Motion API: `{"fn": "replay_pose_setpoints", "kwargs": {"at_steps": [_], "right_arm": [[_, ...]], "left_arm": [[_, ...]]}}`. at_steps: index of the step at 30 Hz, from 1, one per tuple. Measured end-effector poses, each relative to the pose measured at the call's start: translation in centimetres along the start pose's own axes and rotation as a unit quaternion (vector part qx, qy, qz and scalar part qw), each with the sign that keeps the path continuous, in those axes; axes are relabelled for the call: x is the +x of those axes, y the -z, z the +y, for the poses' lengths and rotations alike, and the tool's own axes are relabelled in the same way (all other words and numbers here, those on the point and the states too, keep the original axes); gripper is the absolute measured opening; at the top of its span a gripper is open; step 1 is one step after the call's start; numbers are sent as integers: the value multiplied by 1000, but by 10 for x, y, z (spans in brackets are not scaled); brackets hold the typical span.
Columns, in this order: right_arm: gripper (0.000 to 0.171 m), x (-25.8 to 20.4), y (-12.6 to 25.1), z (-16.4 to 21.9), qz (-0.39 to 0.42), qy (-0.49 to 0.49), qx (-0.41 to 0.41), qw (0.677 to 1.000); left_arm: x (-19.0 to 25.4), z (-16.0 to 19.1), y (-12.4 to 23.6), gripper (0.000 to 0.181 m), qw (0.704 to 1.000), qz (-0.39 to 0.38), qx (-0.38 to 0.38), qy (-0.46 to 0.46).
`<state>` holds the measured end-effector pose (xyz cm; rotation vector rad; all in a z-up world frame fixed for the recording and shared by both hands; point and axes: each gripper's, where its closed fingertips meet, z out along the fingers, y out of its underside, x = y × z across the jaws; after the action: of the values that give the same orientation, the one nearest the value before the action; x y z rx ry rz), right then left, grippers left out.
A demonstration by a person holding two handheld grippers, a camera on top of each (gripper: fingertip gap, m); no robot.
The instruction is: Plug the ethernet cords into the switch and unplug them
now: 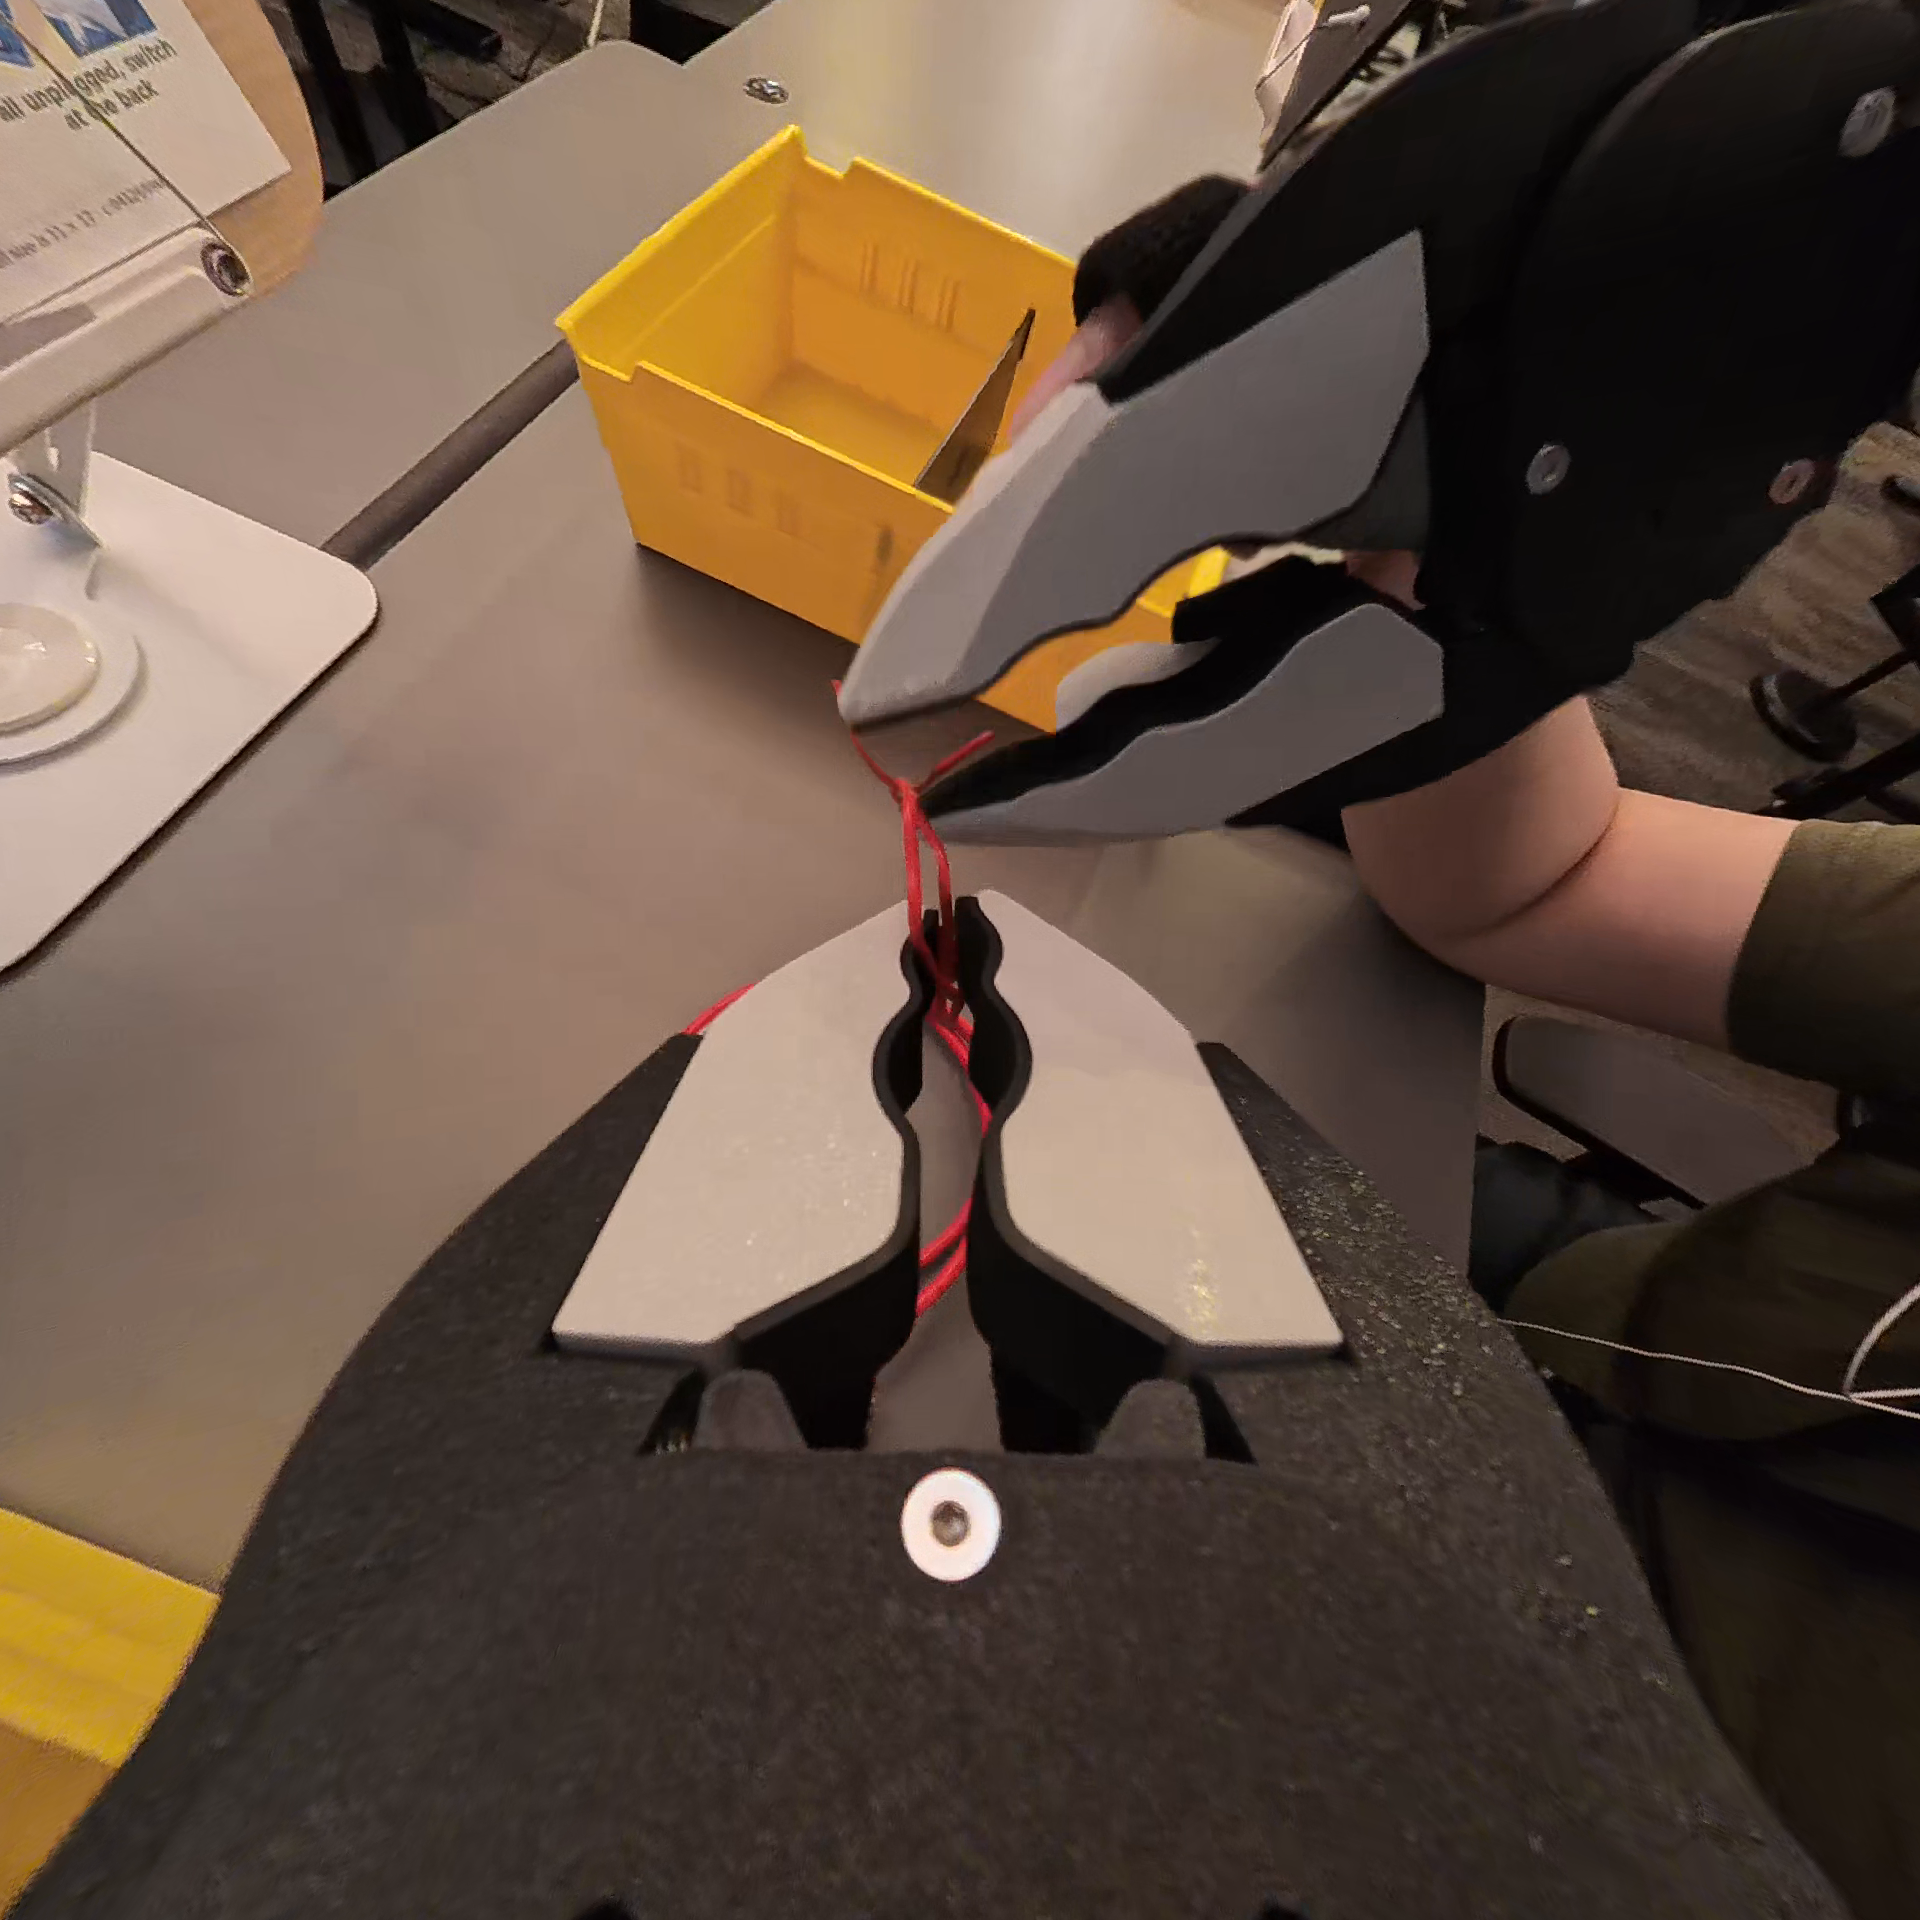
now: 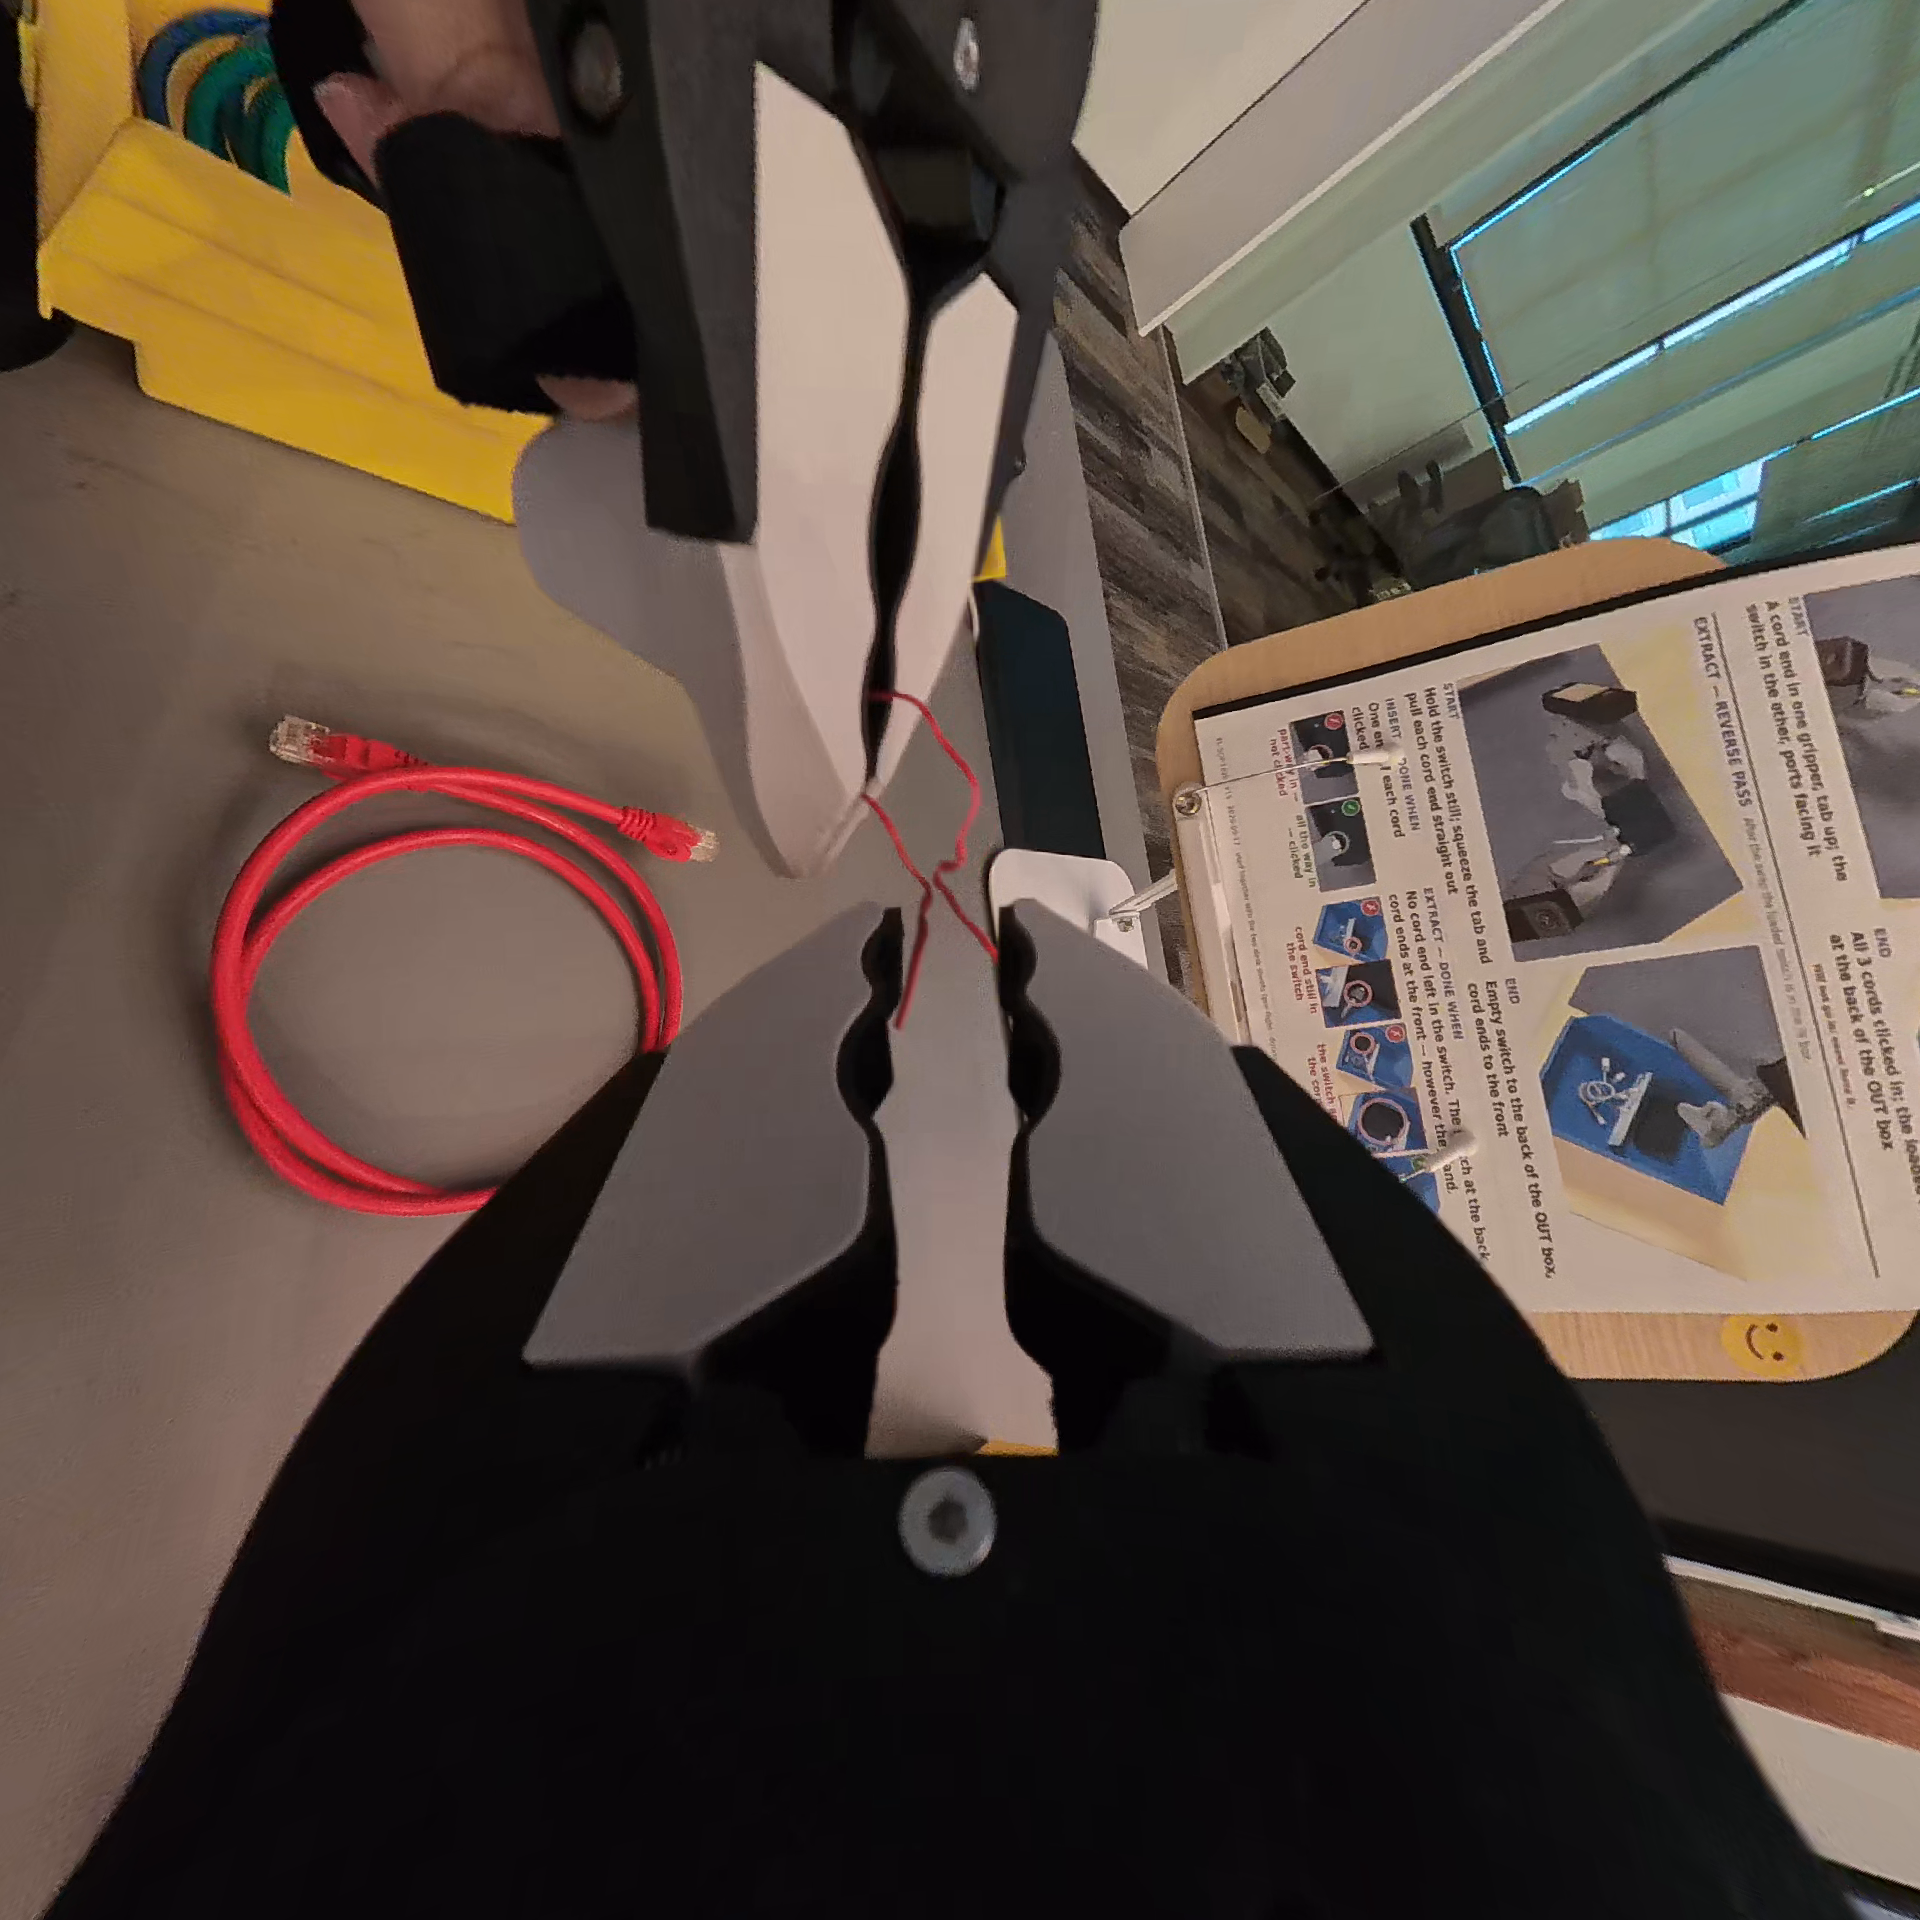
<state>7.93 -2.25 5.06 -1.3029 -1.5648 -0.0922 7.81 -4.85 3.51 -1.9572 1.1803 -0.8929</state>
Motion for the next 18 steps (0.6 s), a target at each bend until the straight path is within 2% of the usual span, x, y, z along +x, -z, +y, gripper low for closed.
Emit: {"fn": "replay_pose_setpoints", "kwargs": {"at_steps": [4, 7, 11, 13, 16, 18], "right_arm": [[20, 3, 9, -3, -7, -18, 28, 999], [20, 5, 17, -2, -14, -28, 40, 999], [20, 6, 19, 5, -25, -39, 37, 998], [20, 5, 15, 10, -34, -41, 29, 998], [20, 4, 8, 19, -39, -42, 10, 998], [20, 3, 6, 25, -44, -48, -1, 998]], "left_arm": [[-7, 15, 25, 3, 999, -20, -44, -13], [-23, 43, 76, 3, 991, -84, -100, -15], [-48, 99, 153, 3, 967, -192, -159, 53], [-58, 138, 177, 3, 945, -224, -215, 104], [-55, 190, 172, 3, 923, -155, -307, 171], [-60, 218, 165, 3, 895, -122, -379, 200]]}}
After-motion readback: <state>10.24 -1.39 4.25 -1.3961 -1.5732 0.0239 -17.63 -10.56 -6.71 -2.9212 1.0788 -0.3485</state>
